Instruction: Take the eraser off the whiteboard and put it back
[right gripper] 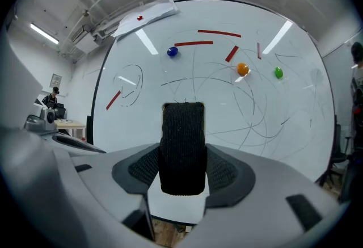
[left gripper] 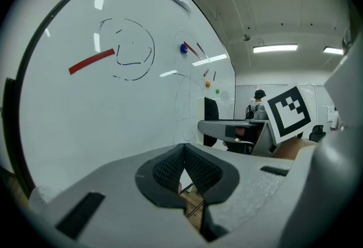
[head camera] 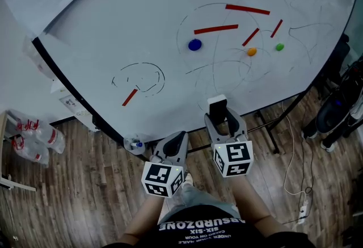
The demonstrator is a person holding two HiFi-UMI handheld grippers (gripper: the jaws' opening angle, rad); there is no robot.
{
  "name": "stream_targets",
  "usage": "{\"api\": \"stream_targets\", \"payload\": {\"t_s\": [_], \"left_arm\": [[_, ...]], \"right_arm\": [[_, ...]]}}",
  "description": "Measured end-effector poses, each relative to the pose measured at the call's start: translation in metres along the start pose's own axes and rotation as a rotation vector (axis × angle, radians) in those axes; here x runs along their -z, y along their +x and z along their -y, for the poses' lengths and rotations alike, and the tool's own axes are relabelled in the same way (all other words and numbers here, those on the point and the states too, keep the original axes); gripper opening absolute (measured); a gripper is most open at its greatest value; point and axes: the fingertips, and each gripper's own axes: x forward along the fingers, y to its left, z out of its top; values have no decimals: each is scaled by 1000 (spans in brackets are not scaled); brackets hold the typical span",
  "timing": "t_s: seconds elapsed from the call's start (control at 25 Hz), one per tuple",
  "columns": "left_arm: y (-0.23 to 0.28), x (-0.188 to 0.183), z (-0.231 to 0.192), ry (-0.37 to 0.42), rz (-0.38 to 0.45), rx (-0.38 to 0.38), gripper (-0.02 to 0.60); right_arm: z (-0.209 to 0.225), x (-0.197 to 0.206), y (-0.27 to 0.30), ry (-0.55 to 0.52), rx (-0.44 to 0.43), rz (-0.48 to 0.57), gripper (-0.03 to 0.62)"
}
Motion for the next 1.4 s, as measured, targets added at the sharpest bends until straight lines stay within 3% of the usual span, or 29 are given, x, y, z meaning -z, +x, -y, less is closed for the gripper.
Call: {"api": "stream_targets", "payload": {"t_s": [1.4], "left_arm": [[28,-2,-25,-7,-19,31,8]], "right_arm": [[23,5,57,33,59,-5,232]]}}
